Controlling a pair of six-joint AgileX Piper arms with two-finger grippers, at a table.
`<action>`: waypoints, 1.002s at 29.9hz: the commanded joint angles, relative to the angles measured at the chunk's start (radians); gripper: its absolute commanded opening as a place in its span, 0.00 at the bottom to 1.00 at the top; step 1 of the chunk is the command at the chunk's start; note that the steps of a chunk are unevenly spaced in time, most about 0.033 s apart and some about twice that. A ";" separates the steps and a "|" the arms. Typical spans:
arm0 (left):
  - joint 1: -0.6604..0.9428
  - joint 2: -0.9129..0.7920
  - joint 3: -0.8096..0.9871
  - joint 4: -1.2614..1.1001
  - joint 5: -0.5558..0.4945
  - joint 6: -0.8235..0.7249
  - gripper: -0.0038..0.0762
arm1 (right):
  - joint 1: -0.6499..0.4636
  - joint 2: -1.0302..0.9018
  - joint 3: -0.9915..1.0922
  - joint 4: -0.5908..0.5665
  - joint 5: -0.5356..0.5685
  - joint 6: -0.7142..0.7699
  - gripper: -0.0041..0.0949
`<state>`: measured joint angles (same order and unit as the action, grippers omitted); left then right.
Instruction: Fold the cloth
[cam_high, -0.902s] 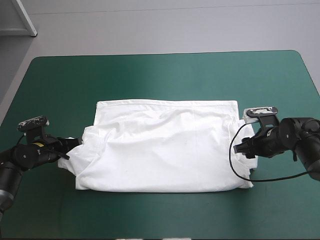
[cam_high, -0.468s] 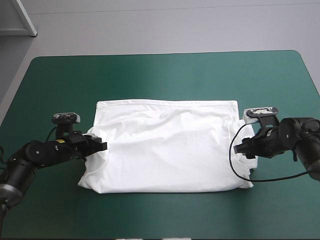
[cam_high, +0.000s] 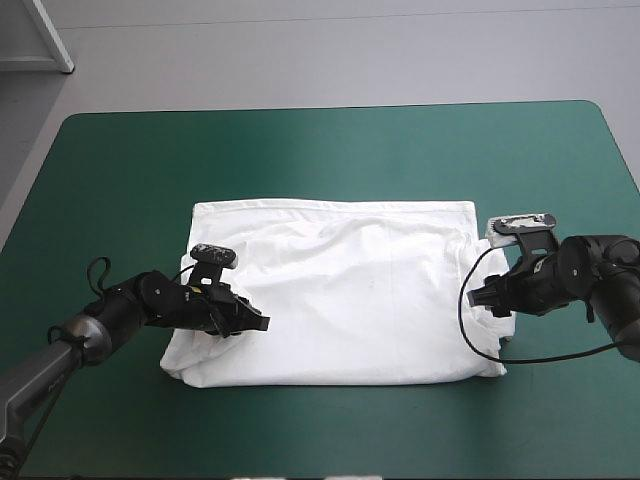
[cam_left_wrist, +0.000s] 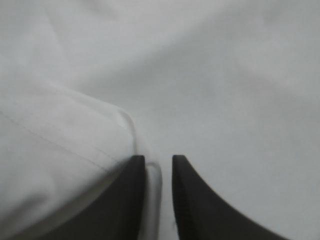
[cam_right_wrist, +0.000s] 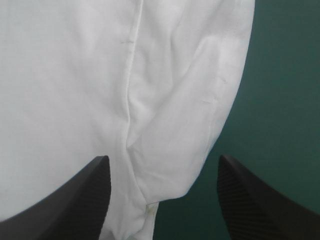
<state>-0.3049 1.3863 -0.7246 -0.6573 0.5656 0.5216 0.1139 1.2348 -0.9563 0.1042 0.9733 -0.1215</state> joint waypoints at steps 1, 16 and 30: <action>-0.008 -0.040 -0.039 -0.021 0.002 0.003 0.52 | -0.002 -0.026 -0.033 -0.042 -0.042 0.034 0.63; -0.006 -0.057 -0.383 0.086 0.221 -0.128 0.78 | -0.166 0.127 -0.033 0.026 -0.159 -0.001 0.63; -0.006 -0.059 -0.549 0.624 0.390 -0.522 0.78 | -0.171 0.375 -0.033 0.066 -0.272 -0.011 0.61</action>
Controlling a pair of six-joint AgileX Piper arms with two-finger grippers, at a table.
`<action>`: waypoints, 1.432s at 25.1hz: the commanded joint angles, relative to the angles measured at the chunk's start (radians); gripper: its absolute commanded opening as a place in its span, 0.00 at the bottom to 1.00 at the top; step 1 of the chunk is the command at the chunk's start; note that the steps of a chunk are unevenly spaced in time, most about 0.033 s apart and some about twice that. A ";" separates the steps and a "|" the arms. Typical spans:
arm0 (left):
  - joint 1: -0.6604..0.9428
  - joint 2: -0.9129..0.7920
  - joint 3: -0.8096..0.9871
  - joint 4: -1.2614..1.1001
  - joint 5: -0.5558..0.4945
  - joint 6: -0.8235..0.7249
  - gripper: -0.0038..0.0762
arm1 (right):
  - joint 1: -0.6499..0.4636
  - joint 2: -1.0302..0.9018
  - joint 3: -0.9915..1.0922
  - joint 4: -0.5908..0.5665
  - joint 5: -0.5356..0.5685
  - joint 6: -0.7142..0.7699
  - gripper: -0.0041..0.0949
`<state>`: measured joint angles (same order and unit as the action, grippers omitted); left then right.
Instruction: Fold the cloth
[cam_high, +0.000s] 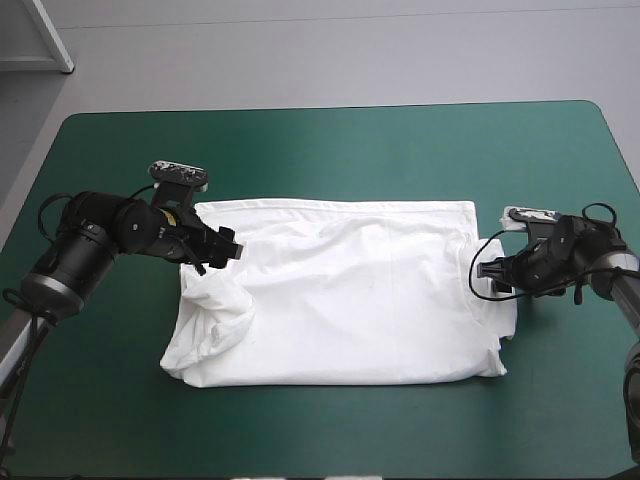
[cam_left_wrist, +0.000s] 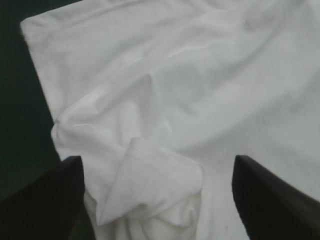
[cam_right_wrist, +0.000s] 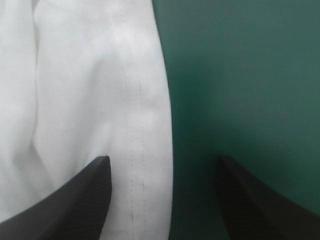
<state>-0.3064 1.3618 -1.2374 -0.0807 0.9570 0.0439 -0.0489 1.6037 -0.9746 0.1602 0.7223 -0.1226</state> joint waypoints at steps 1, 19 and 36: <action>-0.004 -0.041 -0.037 0.075 0.003 -0.055 0.78 | -0.008 0.009 -0.012 0.010 -0.022 -0.010 0.53; -0.004 -0.121 -0.037 0.304 0.009 -0.177 0.78 | -0.004 -0.258 -0.012 -0.179 0.022 0.249 0.02; -0.004 -0.124 -0.037 0.300 0.057 -0.177 0.78 | 0.427 -0.173 -0.016 0.219 -0.064 -0.103 0.02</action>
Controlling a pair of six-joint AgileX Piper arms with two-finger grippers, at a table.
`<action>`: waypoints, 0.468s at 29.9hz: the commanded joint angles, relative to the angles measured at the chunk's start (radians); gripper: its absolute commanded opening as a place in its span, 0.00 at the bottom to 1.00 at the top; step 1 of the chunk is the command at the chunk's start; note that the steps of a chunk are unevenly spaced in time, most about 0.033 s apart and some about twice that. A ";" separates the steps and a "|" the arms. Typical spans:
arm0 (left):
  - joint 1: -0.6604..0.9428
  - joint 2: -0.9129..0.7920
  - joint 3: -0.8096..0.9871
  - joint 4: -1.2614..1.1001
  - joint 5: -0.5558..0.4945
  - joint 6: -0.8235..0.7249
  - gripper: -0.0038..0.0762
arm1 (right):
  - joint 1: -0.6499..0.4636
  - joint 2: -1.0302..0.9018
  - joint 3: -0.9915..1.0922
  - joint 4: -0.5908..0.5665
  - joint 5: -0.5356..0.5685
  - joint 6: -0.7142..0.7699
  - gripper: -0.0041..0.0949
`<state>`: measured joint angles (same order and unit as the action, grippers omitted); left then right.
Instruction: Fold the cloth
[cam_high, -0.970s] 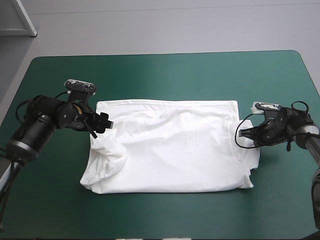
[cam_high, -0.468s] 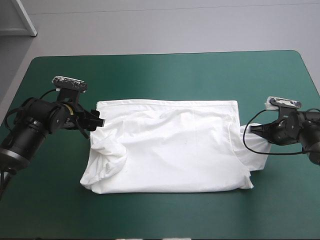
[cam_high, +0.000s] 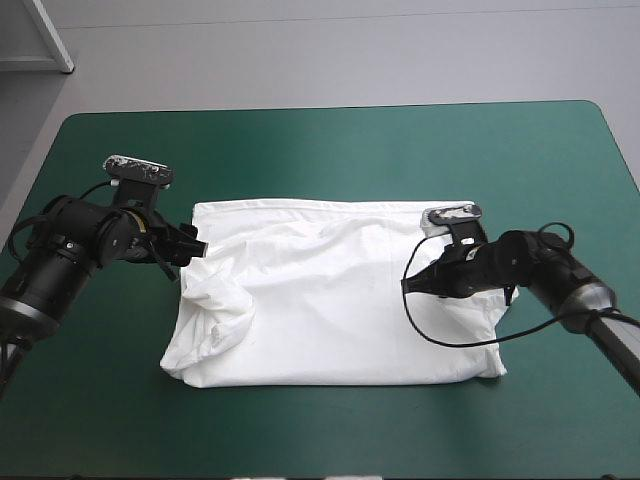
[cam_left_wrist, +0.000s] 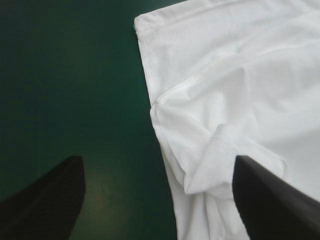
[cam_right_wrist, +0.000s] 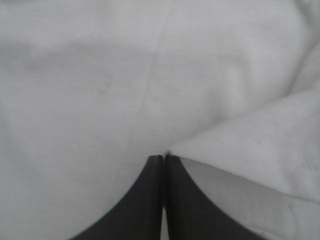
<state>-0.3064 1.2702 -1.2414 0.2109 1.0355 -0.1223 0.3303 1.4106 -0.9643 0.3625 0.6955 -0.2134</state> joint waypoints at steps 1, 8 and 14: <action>-0.004 -0.032 -0.033 0.008 -0.019 -0.010 0.78 | 0.068 0.041 -0.027 0.017 -0.037 -0.012 0.02; -0.004 -0.032 -0.033 0.006 -0.015 -0.012 0.78 | 0.174 0.130 -0.028 0.015 -0.055 -0.017 0.02; -0.004 -0.032 -0.033 0.006 -0.007 -0.016 0.78 | 0.212 0.137 -0.031 0.015 -0.100 -0.017 0.09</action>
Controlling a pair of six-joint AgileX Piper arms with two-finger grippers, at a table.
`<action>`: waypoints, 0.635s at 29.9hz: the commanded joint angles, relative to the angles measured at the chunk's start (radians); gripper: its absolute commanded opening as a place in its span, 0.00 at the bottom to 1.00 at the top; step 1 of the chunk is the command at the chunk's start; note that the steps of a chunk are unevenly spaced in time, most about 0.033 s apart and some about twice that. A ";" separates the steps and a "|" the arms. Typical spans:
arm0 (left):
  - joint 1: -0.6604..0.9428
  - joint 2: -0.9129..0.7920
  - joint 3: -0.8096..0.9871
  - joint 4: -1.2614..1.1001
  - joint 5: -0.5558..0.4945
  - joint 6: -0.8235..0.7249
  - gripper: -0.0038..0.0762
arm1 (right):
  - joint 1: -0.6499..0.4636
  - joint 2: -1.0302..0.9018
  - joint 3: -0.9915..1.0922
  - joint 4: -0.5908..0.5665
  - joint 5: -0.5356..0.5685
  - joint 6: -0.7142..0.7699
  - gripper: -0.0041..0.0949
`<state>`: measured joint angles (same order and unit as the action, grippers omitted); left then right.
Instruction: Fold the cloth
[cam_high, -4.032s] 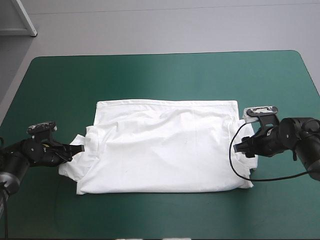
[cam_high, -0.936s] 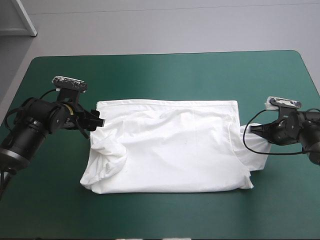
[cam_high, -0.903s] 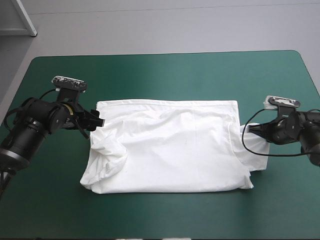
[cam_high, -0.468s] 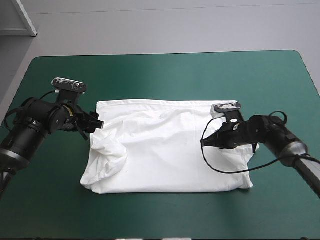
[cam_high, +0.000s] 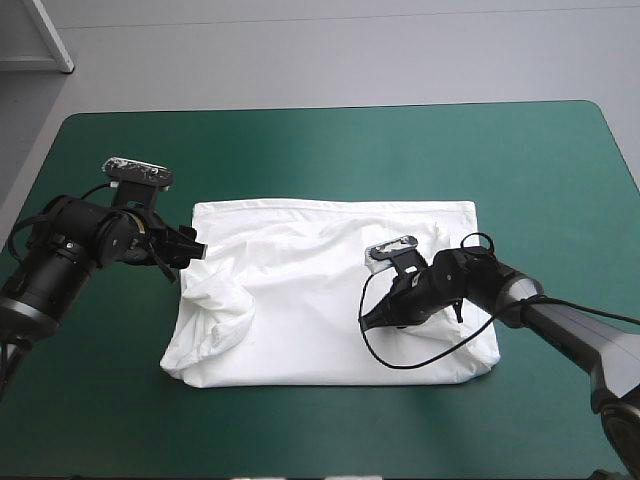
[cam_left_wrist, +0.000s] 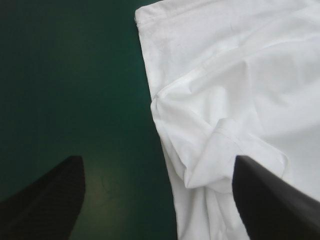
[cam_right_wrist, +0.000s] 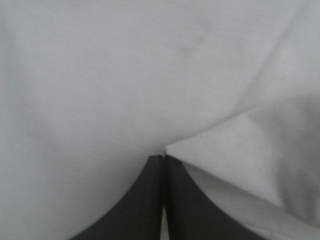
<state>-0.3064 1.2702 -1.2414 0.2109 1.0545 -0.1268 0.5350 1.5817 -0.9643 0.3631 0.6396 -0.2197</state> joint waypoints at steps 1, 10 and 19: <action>-0.004 -0.032 -0.033 0.006 -0.026 -0.012 0.78 | 0.007 -0.034 -0.039 0.008 -0.044 -0.011 0.17; -0.004 -0.032 -0.033 -0.002 0.085 -0.012 0.78 | 0.007 -0.121 -0.256 -0.205 0.242 0.177 0.77; -0.004 -0.068 0.000 -0.142 0.235 0.021 0.78 | 0.007 -0.285 -0.218 -0.340 0.606 0.330 0.73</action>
<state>-0.3064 1.2468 -1.2301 0.1350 1.2354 -0.1193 0.5403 1.3801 -1.1911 0.0420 1.1778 0.0856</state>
